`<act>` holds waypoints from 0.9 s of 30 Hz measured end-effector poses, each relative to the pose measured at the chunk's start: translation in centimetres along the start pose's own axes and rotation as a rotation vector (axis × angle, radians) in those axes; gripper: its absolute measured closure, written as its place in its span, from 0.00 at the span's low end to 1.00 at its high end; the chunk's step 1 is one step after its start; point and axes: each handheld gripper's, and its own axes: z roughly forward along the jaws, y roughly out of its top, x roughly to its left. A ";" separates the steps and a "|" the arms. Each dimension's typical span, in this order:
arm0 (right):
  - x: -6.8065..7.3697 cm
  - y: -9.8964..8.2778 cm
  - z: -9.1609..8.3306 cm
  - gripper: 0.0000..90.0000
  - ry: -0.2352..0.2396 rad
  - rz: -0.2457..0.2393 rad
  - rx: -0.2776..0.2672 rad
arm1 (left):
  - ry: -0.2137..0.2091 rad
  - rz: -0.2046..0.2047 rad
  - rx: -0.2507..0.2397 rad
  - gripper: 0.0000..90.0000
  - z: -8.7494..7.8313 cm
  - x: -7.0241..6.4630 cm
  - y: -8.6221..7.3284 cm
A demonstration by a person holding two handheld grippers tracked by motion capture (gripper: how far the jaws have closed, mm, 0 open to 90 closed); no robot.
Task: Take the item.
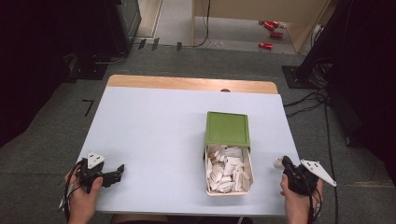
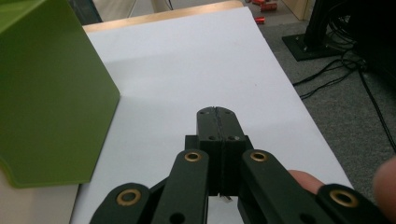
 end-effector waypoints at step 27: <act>1.5 -0.6 1.1 0.94 0.067 -0.040 0.024 | 0.000 0.000 -0.001 0.12 0.0 0.0 0.0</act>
